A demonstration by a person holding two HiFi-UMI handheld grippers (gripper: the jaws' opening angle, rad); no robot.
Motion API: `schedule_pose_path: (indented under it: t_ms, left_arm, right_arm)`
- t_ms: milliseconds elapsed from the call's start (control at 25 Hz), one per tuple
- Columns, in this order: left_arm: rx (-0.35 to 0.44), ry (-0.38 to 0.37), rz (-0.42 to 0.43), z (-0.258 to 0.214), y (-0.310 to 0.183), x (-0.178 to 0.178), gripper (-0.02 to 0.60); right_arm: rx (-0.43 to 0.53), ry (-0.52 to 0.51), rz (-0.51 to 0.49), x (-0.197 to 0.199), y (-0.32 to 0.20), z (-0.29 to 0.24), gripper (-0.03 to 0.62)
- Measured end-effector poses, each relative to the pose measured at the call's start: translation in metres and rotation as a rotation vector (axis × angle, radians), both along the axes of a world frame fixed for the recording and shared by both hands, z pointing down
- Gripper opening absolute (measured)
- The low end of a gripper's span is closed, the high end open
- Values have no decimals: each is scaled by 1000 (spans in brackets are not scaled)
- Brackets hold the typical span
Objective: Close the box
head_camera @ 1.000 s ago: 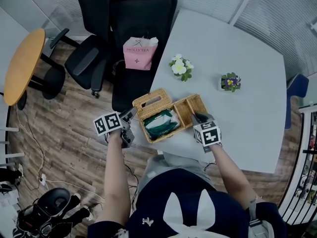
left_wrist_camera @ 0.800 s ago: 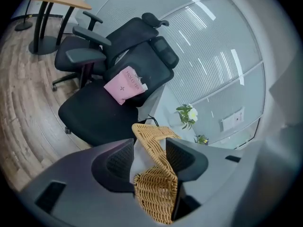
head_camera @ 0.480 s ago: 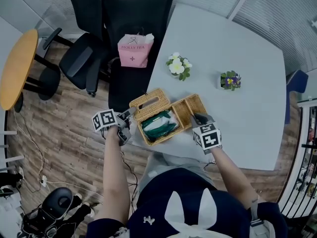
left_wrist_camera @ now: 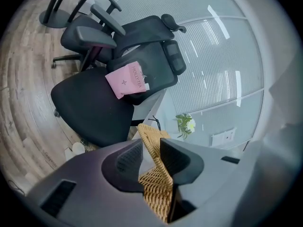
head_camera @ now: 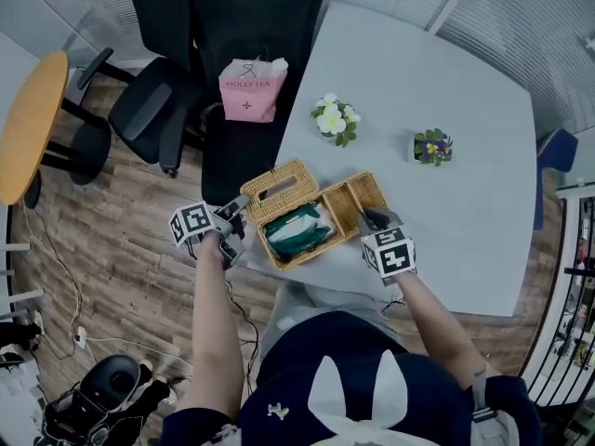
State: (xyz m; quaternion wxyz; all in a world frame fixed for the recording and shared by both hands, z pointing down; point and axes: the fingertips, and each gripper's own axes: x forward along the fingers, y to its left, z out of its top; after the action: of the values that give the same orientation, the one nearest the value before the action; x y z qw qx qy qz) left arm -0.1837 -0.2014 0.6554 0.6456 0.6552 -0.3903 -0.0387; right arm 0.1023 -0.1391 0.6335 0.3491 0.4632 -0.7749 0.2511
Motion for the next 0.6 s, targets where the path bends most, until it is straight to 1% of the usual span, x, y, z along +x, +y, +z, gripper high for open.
schedule_pose_path:
  t_ms: [120,280,600]
  left_arm:
    - [7,-17,-16,-3,-1,-2,115]
    - [43,-55,-20,-13,-4,-4,106]
    - [123,-78,-40,-39,-6,-7,74]
  right_arm:
    - [3,5,-1,-1,0,1,46]
    - [7,10,-1,0,-1,3,46]
    - [19,25,0,0,-1,2,46]
